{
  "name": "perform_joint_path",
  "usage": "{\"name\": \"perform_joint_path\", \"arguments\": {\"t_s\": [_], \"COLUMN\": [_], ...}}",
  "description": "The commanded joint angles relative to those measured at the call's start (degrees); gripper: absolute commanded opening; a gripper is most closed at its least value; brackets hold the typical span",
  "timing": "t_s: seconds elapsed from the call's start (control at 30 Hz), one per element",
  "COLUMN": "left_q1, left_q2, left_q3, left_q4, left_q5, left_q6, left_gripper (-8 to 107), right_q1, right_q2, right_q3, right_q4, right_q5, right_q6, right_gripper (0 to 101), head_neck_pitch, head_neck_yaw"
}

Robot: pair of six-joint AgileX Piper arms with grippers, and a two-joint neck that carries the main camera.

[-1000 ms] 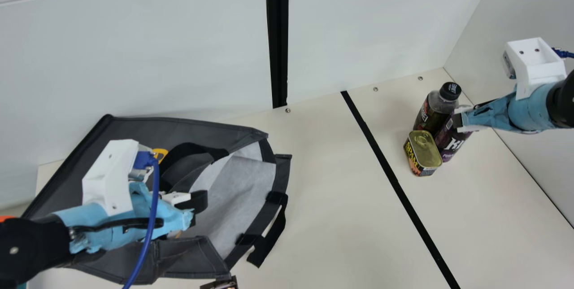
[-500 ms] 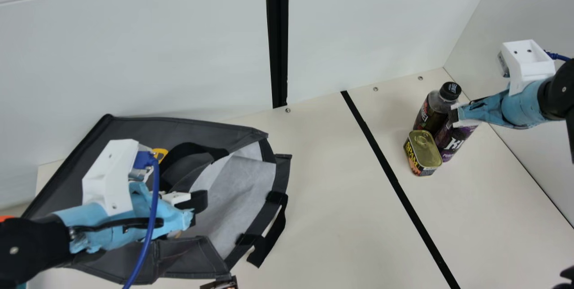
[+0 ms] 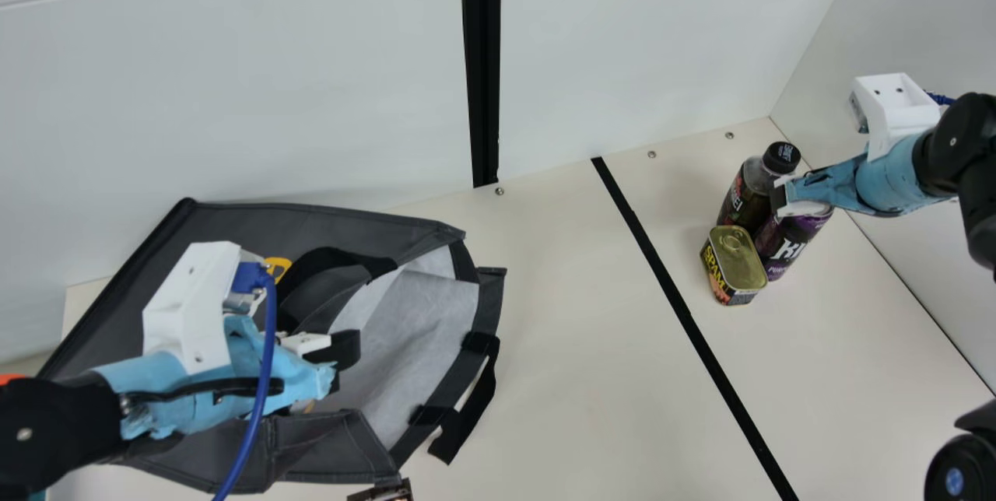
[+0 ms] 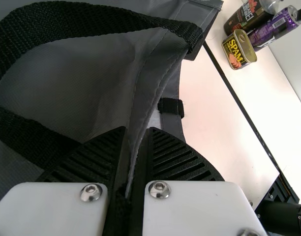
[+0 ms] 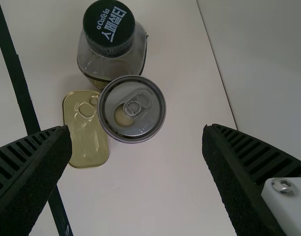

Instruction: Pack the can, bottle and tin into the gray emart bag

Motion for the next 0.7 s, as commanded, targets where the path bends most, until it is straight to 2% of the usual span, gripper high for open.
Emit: {"name": "perform_joint_path", "arguments": {"t_s": [0.0,0.67], "left_q1": [0.0,0.0], "left_q2": [0.0,0.0], "left_q3": [0.0,0.0], "left_q4": [0.0,0.0], "left_q5": [0.0,0.0], "left_q6": [0.0,0.0], "left_gripper": [10,10], "right_q1": [0.0,0.1], "right_q2": [0.7,8.2], "right_q3": [-0.3,-2.7], "right_q4": [0.0,0.0], "right_q5": [-0.1,-1.5], "right_q6": [0.1,0.1], "right_gripper": [91,91], "head_neck_pitch": [-1.3,-1.3], "head_neck_yaw": [0.0,0.0]}}
